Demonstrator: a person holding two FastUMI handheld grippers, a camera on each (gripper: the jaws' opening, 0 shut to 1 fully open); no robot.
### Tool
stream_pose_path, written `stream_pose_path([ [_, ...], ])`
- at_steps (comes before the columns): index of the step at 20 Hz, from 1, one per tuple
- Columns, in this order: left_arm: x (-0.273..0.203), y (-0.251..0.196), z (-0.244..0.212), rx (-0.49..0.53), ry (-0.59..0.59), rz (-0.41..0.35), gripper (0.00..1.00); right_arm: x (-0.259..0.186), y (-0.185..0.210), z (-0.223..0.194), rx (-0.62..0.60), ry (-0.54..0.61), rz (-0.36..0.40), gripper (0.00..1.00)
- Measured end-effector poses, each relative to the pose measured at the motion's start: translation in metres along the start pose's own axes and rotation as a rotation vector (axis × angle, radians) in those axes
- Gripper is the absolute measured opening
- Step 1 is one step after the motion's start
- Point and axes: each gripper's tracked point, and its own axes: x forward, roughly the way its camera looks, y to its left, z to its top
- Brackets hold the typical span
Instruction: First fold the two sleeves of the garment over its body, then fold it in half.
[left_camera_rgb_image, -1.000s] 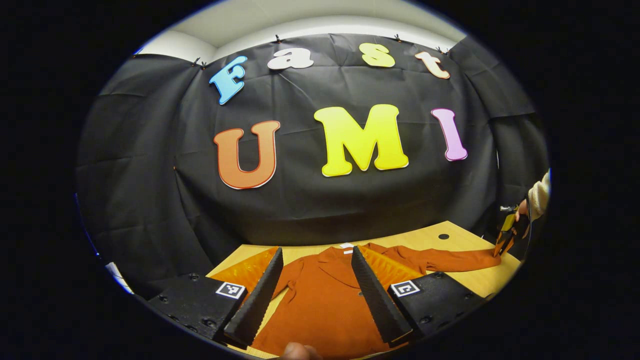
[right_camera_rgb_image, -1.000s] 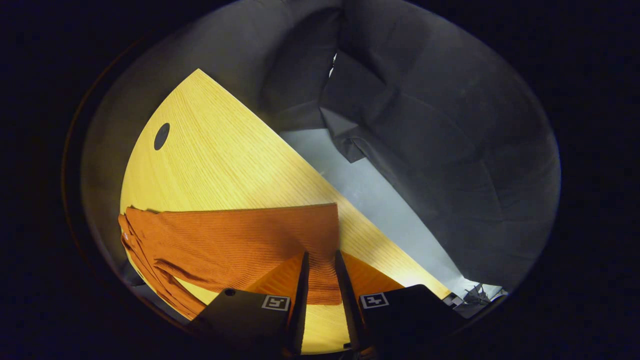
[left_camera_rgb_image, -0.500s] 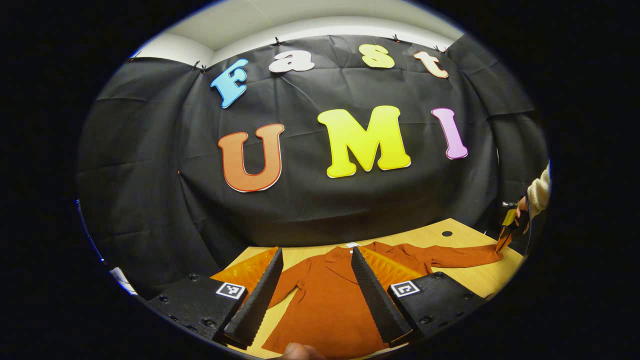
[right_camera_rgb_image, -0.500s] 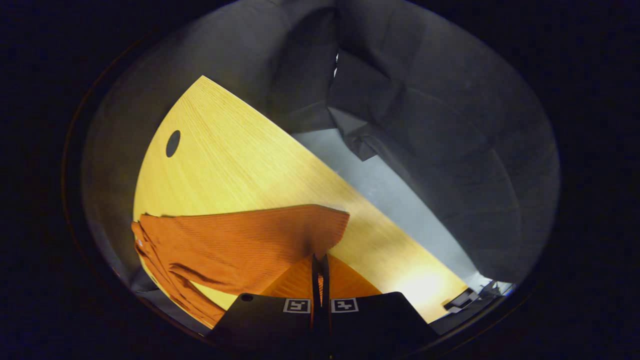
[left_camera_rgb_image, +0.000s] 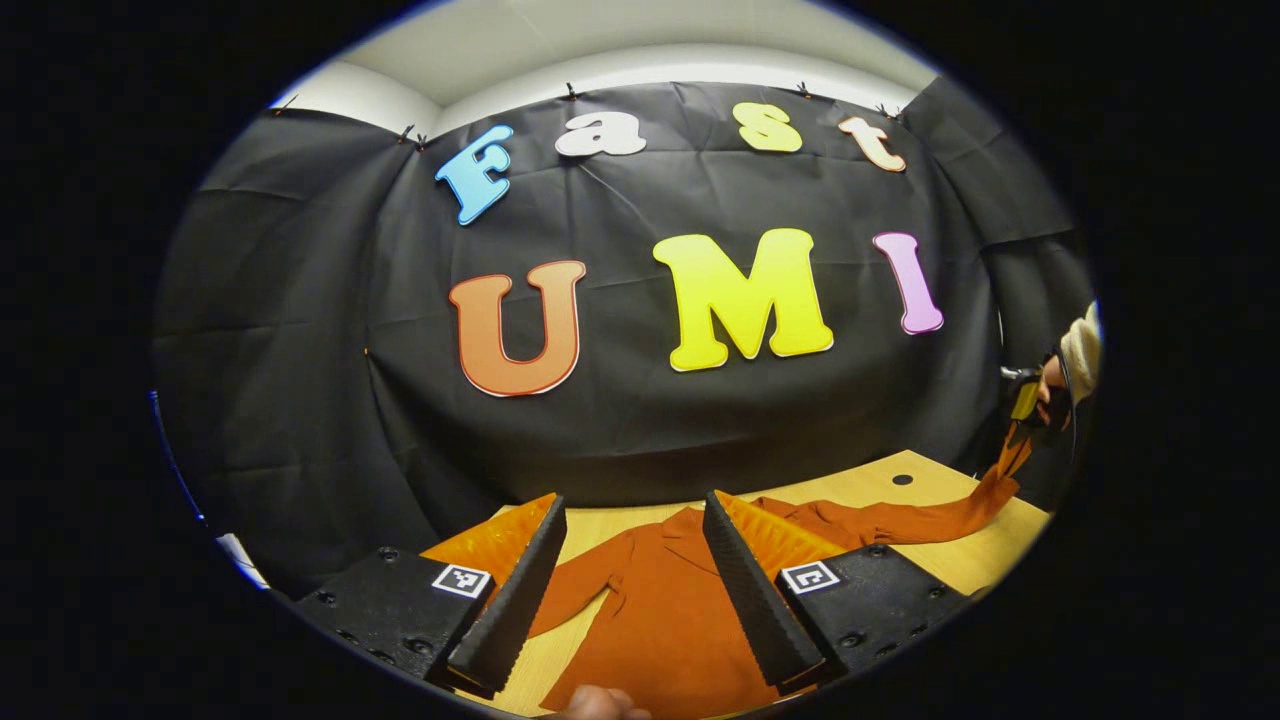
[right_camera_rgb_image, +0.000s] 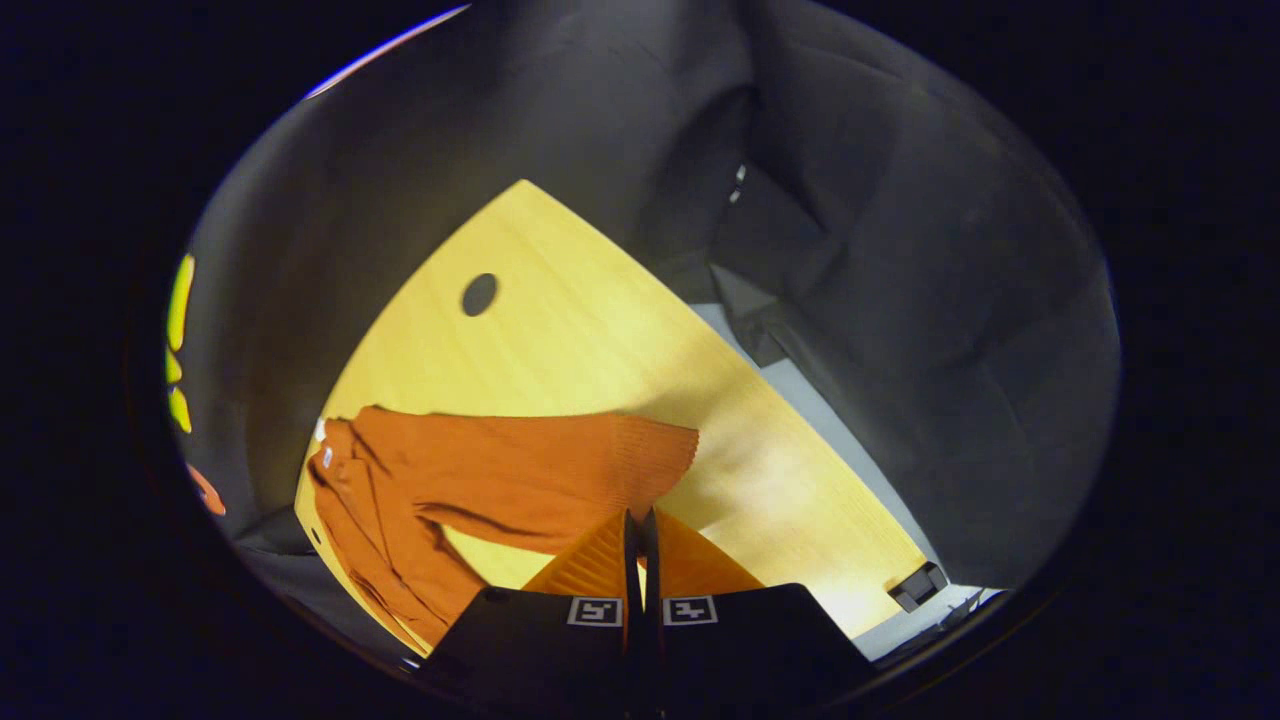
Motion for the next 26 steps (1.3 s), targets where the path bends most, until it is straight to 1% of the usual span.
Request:
stream_pose_path([
  [5, 0.006, 0.019, -0.008, -0.029, -0.001, -0.004, 0.89, -0.046, 0.121, -0.023, -0.142, -0.035, 0.111, 0.00],
  [9, 0.010, 0.041, -0.017, -0.058, 0.006, 0.003, 0.89, -0.058, 0.226, -0.071, -0.262, -0.020, 0.194, 0.00],
  [13, 0.015, 0.071, -0.032, -0.075, 0.023, 0.028, 0.89, -0.054, 0.329, -0.127, -0.361, 0.027, 0.268, 0.00],
  [14, 0.016, 0.078, -0.037, -0.081, 0.031, 0.034, 0.94, -0.051, 0.349, -0.139, -0.386, 0.039, 0.280, 0.00],
  [15, 0.017, 0.086, -0.044, -0.088, 0.042, 0.042, 0.94, -0.046, 0.369, -0.151, -0.408, 0.047, 0.288, 0.00],
  [16, 0.018, 0.092, -0.049, -0.095, 0.054, 0.046, 0.90, -0.040, 0.389, -0.164, -0.434, 0.059, 0.293, 0.00],
  [19, 0.020, 0.107, -0.061, -0.125, 0.070, 0.041, 0.90, -0.021, 0.445, -0.205, -0.483, 0.112, 0.340, 0.00],
  [22, 0.023, 0.125, -0.081, -0.139, 0.111, 0.071, 0.90, 0.008, 0.490, -0.253, -0.533, 0.177, 0.370, 0.00],
  [24, 0.022, 0.138, -0.095, -0.133, 0.143, 0.106, 0.90, 0.034, 0.509, -0.281, -0.580, 0.215, 0.372, 0.00],
  [26, 0.018, 0.153, -0.102, -0.121, 0.158, 0.146, 0.90, 0.065, 0.523, -0.306, -0.636, 0.230, 0.335, 0.00],
])
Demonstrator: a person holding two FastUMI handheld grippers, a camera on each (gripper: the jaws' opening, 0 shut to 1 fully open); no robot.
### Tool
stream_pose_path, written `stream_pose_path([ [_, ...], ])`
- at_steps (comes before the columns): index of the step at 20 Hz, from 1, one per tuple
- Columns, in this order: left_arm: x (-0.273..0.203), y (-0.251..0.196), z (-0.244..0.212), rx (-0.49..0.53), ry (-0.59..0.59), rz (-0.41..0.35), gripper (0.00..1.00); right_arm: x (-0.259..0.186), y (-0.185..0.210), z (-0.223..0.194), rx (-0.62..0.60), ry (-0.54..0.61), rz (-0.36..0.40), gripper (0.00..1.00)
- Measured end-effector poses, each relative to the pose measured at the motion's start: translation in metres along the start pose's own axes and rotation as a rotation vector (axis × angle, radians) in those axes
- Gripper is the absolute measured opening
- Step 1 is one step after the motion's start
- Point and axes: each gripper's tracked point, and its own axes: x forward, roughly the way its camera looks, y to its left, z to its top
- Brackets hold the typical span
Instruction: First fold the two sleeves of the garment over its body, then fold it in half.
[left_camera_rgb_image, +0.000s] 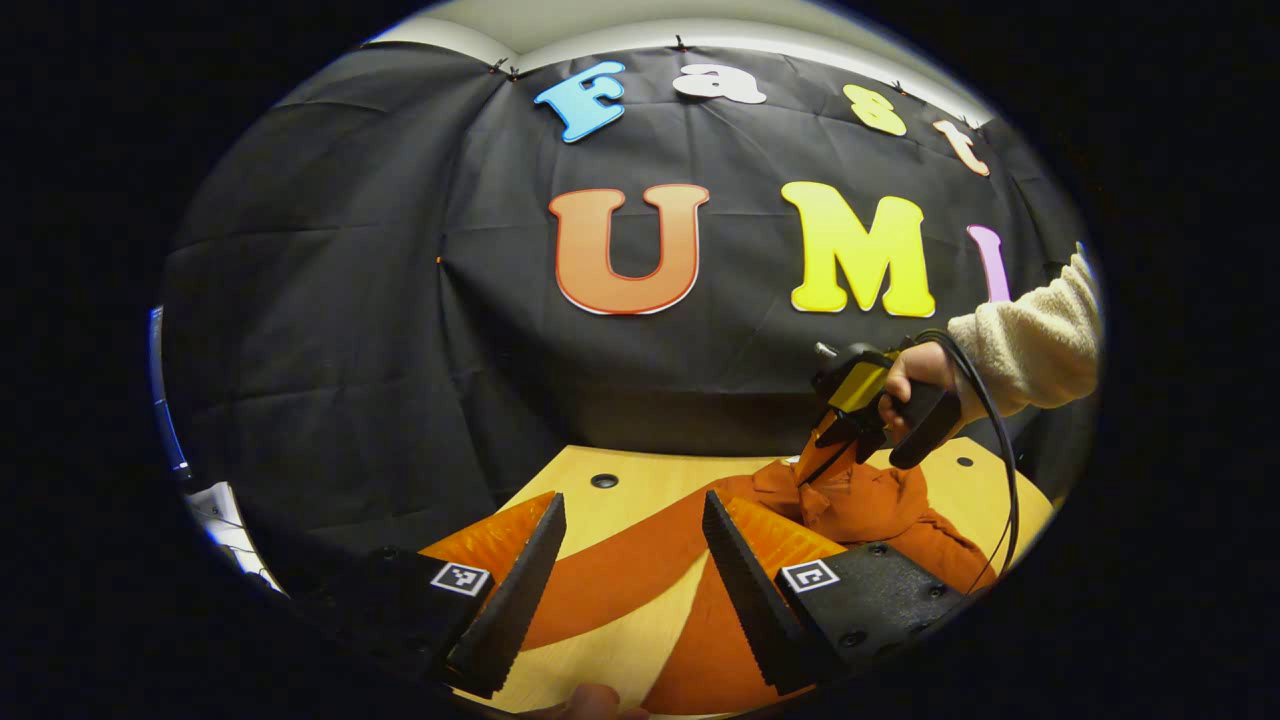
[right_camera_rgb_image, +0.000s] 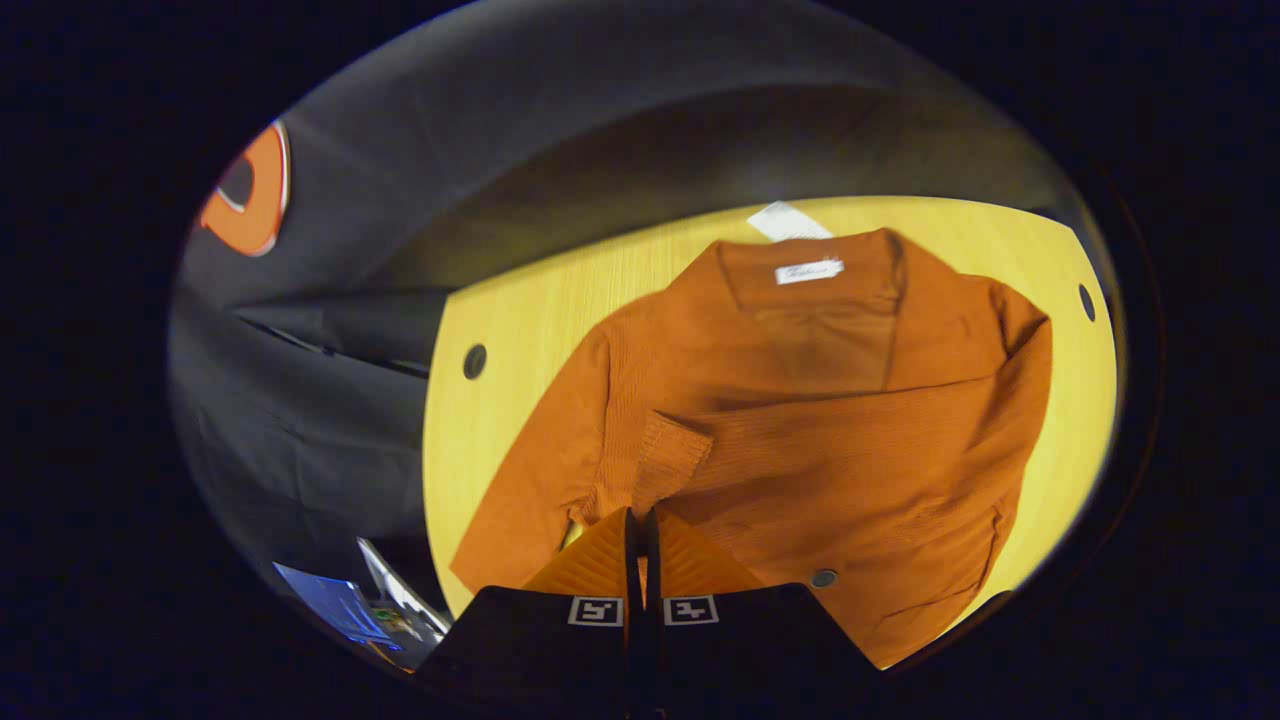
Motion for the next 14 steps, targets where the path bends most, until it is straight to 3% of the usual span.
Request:
stream_pose_path([
  [4, -0.014, 0.017, -0.023, 0.008, 0.048, 0.044, 0.90, 0.052, 0.017, -0.015, -0.041, 0.033, -0.031, 0.01],
  [7, -0.021, 0.026, -0.036, -0.008, 0.079, 0.080, 0.90, 0.060, 0.021, -0.006, -0.007, -0.003, -0.033, 0.02],
  [9, -0.022, 0.028, -0.040, -0.010, 0.099, 0.096, 0.90, 0.056, 0.018, -0.001, 0.005, -0.025, -0.033, 0.11],
  [10, -0.022, 0.029, -0.040, -0.010, 0.101, 0.105, 0.90, 0.055, 0.020, 0.002, 0.010, -0.038, -0.018, 0.05],
  [13, -0.015, 0.036, -0.038, -0.061, 0.101, 0.128, 0.90, 0.031, 0.022, 0.004, -0.008, -0.047, -0.004, 0.58],
  [14, -0.011, 0.039, -0.039, -0.078, 0.111, 0.137, 0.90, 0.023, 0.017, 0.003, -0.027, -0.053, -0.019, 0.80],
])
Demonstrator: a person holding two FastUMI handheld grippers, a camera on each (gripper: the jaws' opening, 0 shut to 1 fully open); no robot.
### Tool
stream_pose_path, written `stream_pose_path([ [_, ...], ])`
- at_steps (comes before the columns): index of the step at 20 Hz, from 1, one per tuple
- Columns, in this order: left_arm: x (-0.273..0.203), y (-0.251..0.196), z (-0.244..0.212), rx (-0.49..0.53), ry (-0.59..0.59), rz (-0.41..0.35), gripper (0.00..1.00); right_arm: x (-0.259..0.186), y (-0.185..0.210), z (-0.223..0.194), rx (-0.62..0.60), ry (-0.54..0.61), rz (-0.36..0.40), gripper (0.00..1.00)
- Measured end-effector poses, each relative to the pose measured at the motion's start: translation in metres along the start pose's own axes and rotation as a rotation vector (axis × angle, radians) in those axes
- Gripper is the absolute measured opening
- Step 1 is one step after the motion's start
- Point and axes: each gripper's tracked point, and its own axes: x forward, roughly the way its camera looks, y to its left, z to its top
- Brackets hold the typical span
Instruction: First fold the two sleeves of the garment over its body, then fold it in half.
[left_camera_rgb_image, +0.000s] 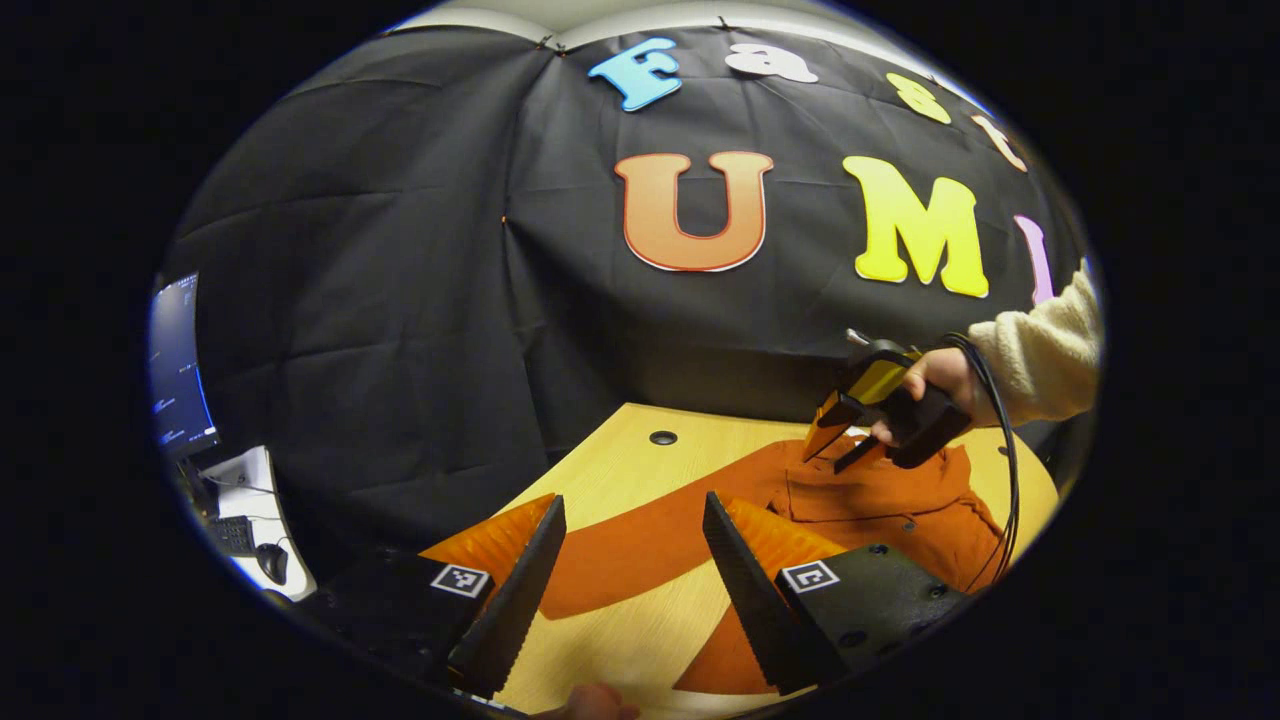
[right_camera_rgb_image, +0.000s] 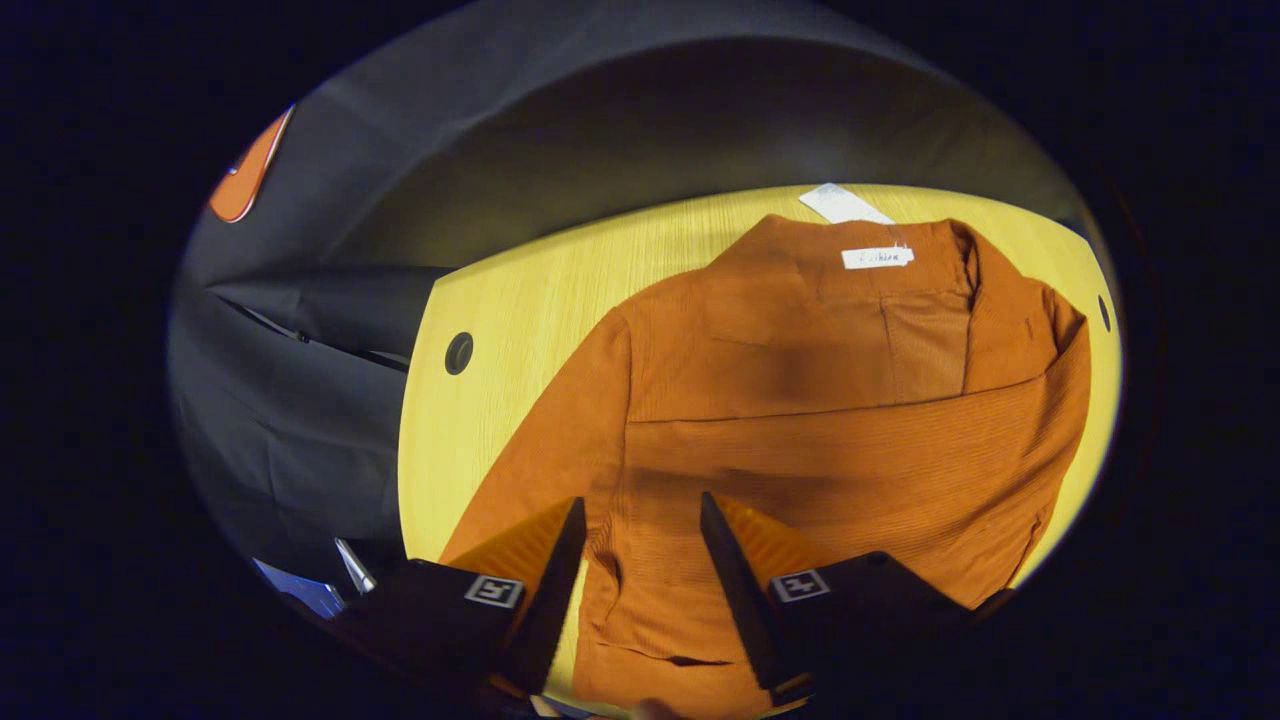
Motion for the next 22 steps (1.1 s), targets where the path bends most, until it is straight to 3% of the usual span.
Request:
stream_pose_path([
  [3, 0.021, 0.016, -0.005, 0.019, 0.058, 0.068, 0.90, -0.034, 0.000, 0.001, -0.054, -0.033, 0.024, 0.87],
  [5, 0.037, 0.035, -0.012, 0.066, 0.107, 0.130, 0.91, -0.064, 0.008, -0.002, -0.165, -0.088, 0.089, 0.87],
  [6, 0.047, 0.039, -0.018, 0.051, 0.126, 0.134, 0.92, -0.083, 0.007, -0.003, -0.234, -0.136, 0.098, 0.99],
  [7, 0.057, 0.043, -0.028, 0.026, 0.161, 0.147, 0.93, -0.101, 0.005, -0.005, -0.304, -0.170, 0.094, 0.96],
  [10, 0.078, 0.061, -0.064, -0.077, 0.334, 0.212, 0.93, -0.140, 0.001, -0.032, -0.406, -0.233, 0.122, 0.98],
  [11, 0.083, 0.067, -0.077, -0.093, 0.404, 0.230, 0.93, -0.151, -0.001, -0.041, -0.411, -0.244, 0.138, 0.93],
  [12, 0.086, 0.074, -0.091, -0.090, 0.473, 0.256, 0.98, -0.163, -0.004, -0.052, -0.419, -0.247, 0.150, 0.98],
  [13, 0.090, 0.076, -0.107, -0.085, 0.553, 0.268, 0.93, -0.172, -0.009, -0.060, -0.427, -0.255, 0.150, 0.93],
  [15, 0.089, 0.068, -0.132, -0.101, 0.691, 0.260, 0.94, -0.183, -0.025, -0.078, -0.465, -0.269, 0.134, 0.98],
  [17, 0.088, 0.062, -0.148, -0.152, 0.770, 0.263, 0.94, -0.193, -0.042, -0.093, -0.504, -0.293, 0.112, 0.98],
  [22, 0.089, 0.070, -0.160, -0.431, 0.897, 0.317, 0.94, -0.201, -0.097, -0.143, -0.509, -0.264, 0.077, 0.98],
])
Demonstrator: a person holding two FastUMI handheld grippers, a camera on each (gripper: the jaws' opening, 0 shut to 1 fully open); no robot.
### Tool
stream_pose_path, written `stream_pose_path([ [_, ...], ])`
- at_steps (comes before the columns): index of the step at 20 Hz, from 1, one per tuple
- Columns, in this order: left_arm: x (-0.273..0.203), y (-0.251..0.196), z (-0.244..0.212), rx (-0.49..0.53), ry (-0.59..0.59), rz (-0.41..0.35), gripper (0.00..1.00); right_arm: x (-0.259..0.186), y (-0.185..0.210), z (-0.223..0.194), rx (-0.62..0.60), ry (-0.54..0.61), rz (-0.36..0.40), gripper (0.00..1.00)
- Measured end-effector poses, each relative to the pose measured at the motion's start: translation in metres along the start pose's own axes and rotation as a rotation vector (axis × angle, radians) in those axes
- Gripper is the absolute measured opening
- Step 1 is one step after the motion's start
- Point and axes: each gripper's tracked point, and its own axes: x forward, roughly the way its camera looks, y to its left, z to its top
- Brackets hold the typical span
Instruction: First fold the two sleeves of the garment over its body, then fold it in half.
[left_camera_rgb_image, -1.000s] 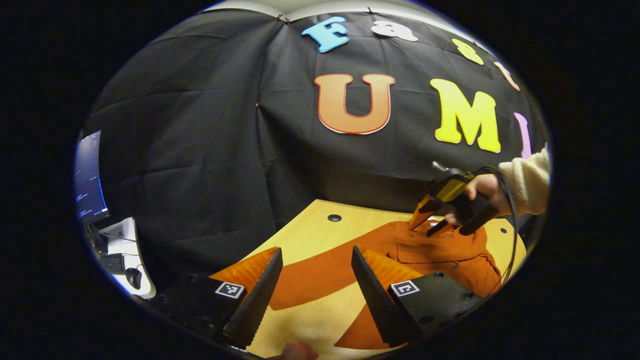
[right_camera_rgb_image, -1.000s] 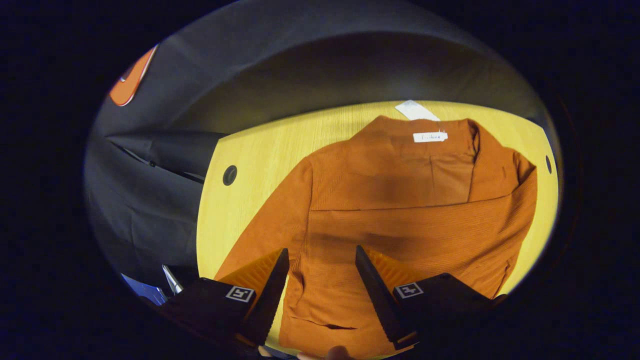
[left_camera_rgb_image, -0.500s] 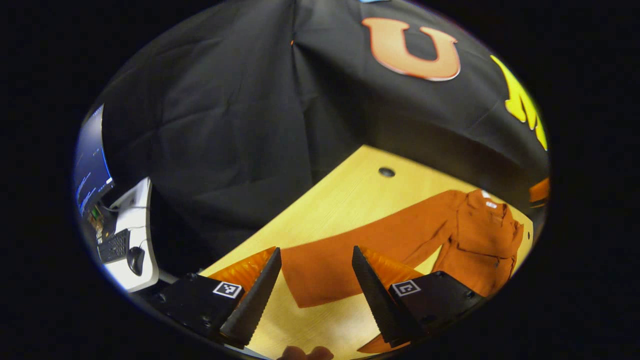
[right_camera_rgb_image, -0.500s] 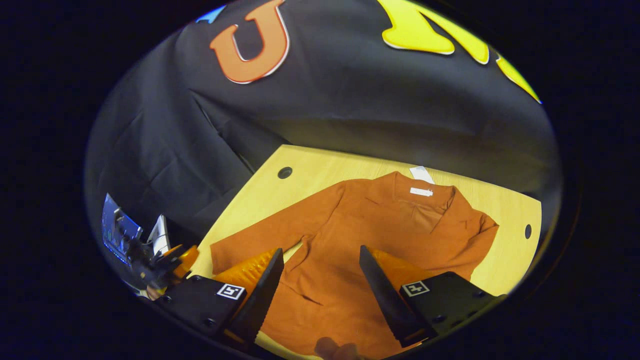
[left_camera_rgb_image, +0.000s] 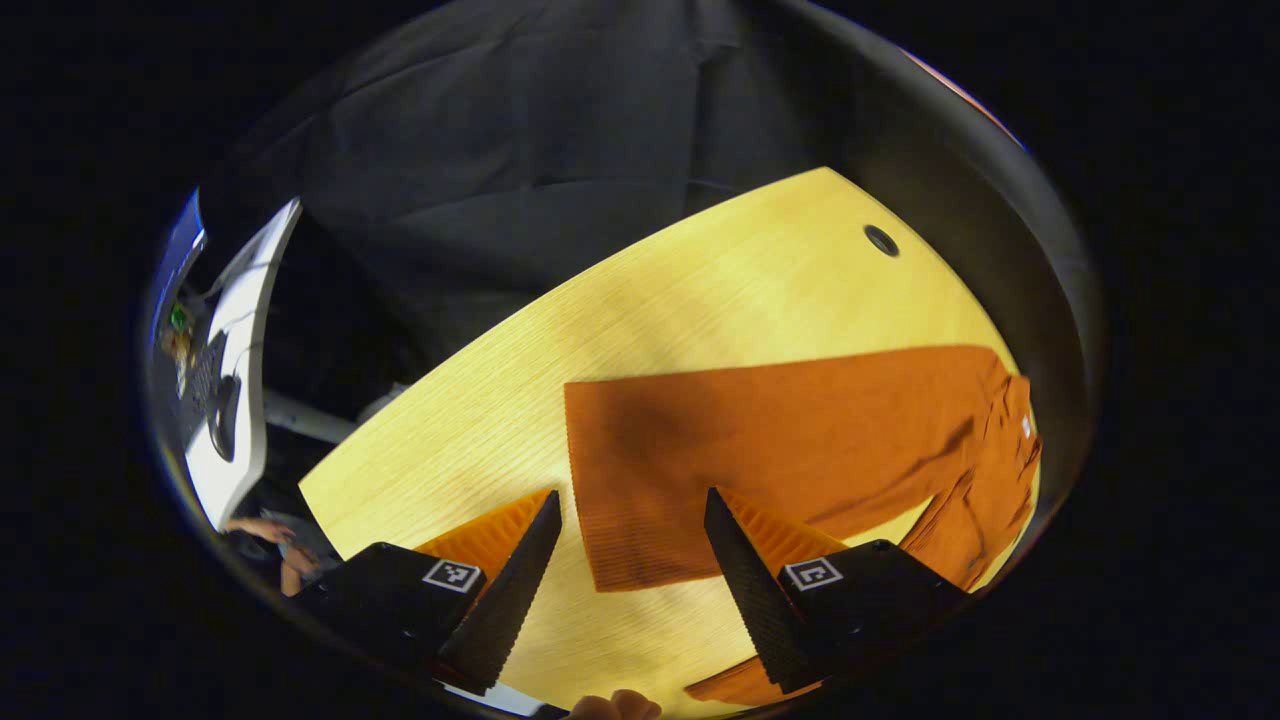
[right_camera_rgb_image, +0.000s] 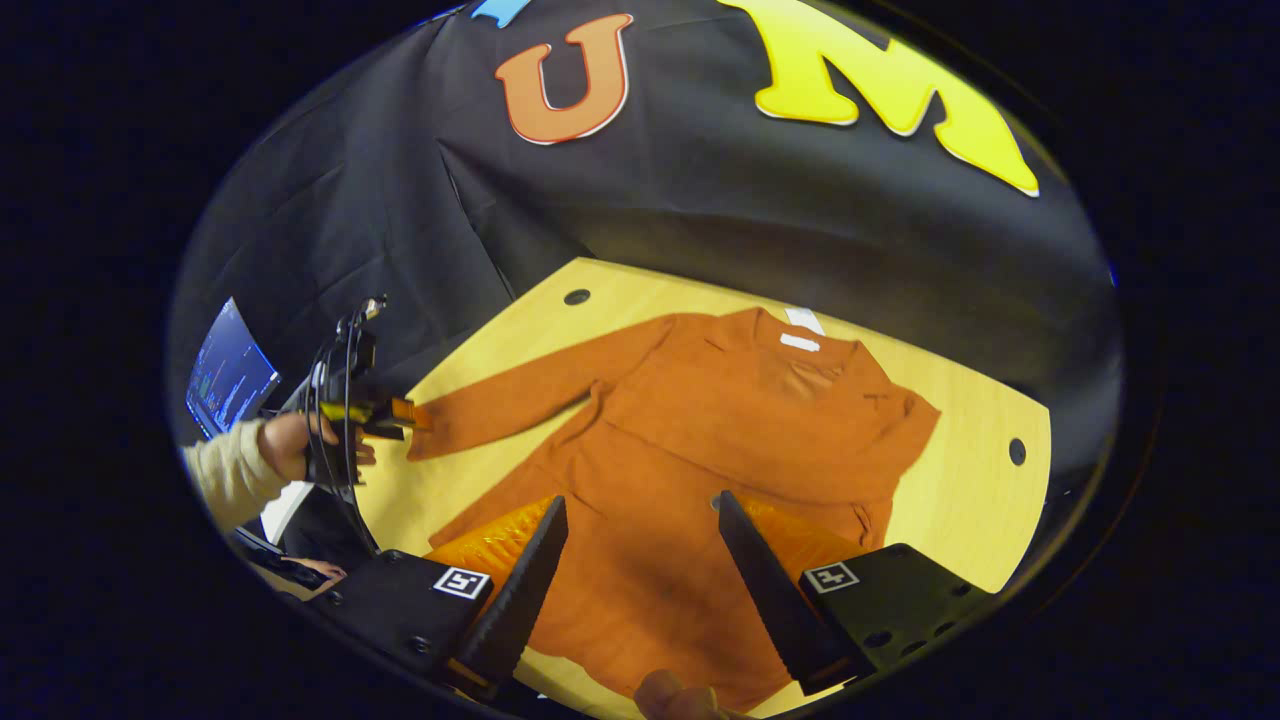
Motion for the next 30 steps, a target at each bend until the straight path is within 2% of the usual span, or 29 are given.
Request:
stream_pose_path([
  [3, 0.001, 0.009, -0.004, -0.054, 0.106, 0.029, 0.94, -0.006, -0.015, -0.028, 0.130, 0.013, 0.009, 0.98],
  [5, 0.007, 0.012, -0.002, -0.058, 0.153, 0.031, 0.94, -0.009, -0.033, -0.044, 0.192, 0.018, -0.020, 0.97],
  [6, 0.008, 0.013, -0.001, -0.039, 0.172, 0.034, 0.94, -0.012, -0.037, -0.051, 0.212, 0.022, -0.033, 0.93],
  [7, 0.008, 0.013, -0.002, -0.019, 0.204, 0.046, 0.94, -0.015, -0.042, -0.055, 0.231, 0.018, -0.043, 0.93],
  [8, 0.007, 0.011, -0.002, 0.008, 0.238, 0.058, 0.99, -0.017, -0.045, -0.058, 0.251, 0.012, -0.048, 0.93],
  [9, 0.009, 0.009, 0.001, 0.023, 0.250, 0.061, 0.92, -0.019, -0.048, -0.060, 0.267, 0.004, -0.052, 0.97],
  [10, 0.009, 0.007, 0.001, 0.022, 0.270, 0.059, 0.91, -0.022, -0.052, -0.063, 0.279, -0.006, -0.057, 0.98],
  [13, 0.007, -0.003, 0.001, 0.009, 0.333, 0.054, 0.77, -0.034, -0.057, -0.076, 0.307, -0.011, -0.055, 0.98],
  [14, 0.008, -0.006, 0.001, 0.008, 0.348, 0.051, 0.65, -0.034, -0.061, -0.082, 0.308, -0.009, -0.061, 0.98],
  [17, 0.010, -0.015, 0.001, 0.012, 0.353, 0.035, 0.49, -0.043, -0.076, -0.101, 0.334, -0.005, -0.085, 0.98],
  [18, 0.012, -0.018, 0.002, 0.009, 0.347, 0.022, 0.28, -0.046, -0.080, -0.106, 0.351, -0.007, -0.092, 0.98],
  [19, 0.013, -0.021, 0.001, 0.002, 0.341, 0.019, 0.26, -0.050, -0.083, -0.110, 0.369, -0.008, -0.101, 0.98],
  [20, 0.010, -0.021, 0.003, 0.008, 0.339, 0.026, 0.07, -0.055, -0.086, -0.116, 0.383, -0.008, -0.105, 0.93],
  [21, 0.010, -0.020, 0.001, 0.025, 0.344, 0.027, 0.06, -0.060, -0.088, -0.122, 0.394, -0.002, -0.108, 0.98],
  [24, -0.002, -0.037, 0.002, 0.074, 0.338, -0.016, 0.03, -0.071, -0.097, -0.140, 0.395, 0.005, -0.133, 0.98],
  [26, -0.018, -0.062, 0.011, 0.122, 0.309, -0.057, 0.03, -0.075, -0.104, -0.152, 0.390, 0.011, -0.152, 0.98],
  [27, -0.029, -0.077, 0.014, 0.143, 0.294, -0.080, 0.03, -0.077, -0.108, -0.158, 0.388, 0.017, -0.160, 0.93],
  [28, -0.041, -0.097, 0.019, 0.157, 0.277, -0.110, 0.03, -0.077, -0.108, -0.163, 0.387, 0.026, -0.165, 0.93],
  [29, -0.053, -0.116, 0.022, 0.181, 0.265, -0.140, 0.03, -0.076, -0.109, -0.165, 0.388, 0.032, -0.169, 0.97],
  [30, -0.067, -0.134, 0.026, 0.212, 0.246, -0.163, 0.03, -0.076, -0.113, -0.169, 0.389, 0.034, -0.168, 0.93],
])
